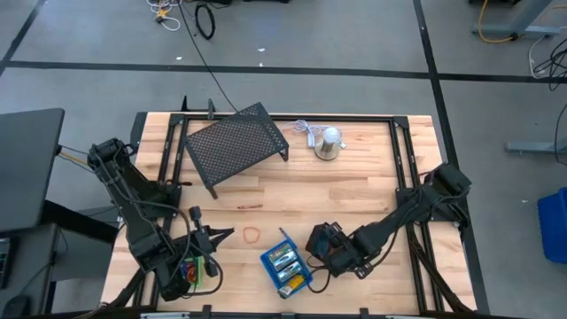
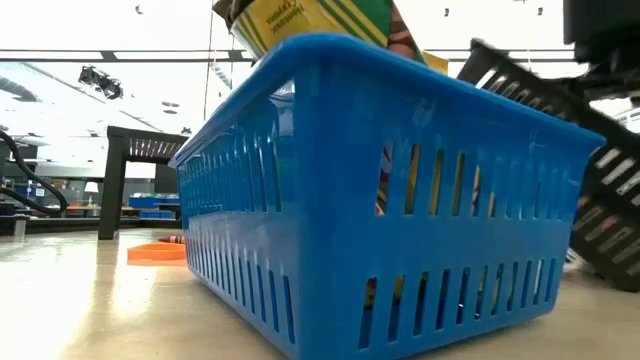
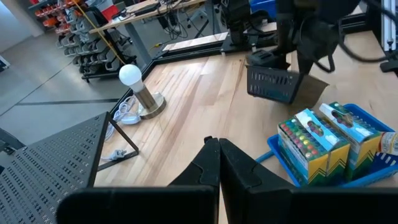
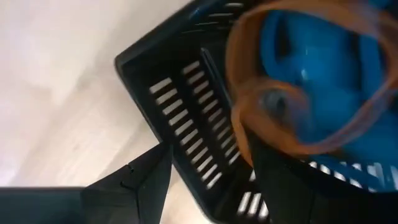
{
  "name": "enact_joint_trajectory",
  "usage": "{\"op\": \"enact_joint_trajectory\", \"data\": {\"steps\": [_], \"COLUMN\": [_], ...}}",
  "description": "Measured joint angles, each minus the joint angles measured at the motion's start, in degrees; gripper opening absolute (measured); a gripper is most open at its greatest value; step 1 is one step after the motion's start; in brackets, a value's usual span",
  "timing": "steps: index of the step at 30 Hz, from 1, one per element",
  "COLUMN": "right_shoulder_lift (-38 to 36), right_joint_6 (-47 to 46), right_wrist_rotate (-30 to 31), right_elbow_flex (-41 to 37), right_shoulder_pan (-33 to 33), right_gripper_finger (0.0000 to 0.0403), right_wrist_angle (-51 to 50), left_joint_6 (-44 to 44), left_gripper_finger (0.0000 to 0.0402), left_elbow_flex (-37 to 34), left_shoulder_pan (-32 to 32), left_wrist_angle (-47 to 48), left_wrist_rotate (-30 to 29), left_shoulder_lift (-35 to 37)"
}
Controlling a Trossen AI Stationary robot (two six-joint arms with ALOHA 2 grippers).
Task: Pick & Place Office Desk Supplies
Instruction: Put the black bin with rubber bands on the shelf
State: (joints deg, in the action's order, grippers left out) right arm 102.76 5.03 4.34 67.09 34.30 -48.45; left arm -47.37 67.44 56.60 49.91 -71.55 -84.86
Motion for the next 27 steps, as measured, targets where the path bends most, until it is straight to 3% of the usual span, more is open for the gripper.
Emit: {"op": "enact_joint_trajectory", "data": {"steps": [9,21,27], "right_shoulder_lift": [-0.7,-0.8,-0.8], "right_joint_6": [1.0,-0.4,-7.9], "right_wrist_rotate": [2.5,6.7,3.2], "right_elbow_flex": [0.2,6.7,9.1], "right_shoulder_pan": [-0.1,-0.1,-0.1], "right_gripper_finger": [0.0228,0.0228,0.0228], "right_wrist_angle": [-4.4,-15.5,-19.1], "left_joint_6": [0.0,0.5,0.5], "left_gripper_finger": [0.0001,0.0001,0.0001], "left_elbow_flex": [0.0,0.0,0.0], "left_shoulder_pan": [0.0,0.0,0.0], "left_wrist_angle": [0.0,0.0,0.0], "left_wrist_rotate": [0.0,0.1,0.2], "left_shoulder_lift": [0.0,0.0,0.0]}}
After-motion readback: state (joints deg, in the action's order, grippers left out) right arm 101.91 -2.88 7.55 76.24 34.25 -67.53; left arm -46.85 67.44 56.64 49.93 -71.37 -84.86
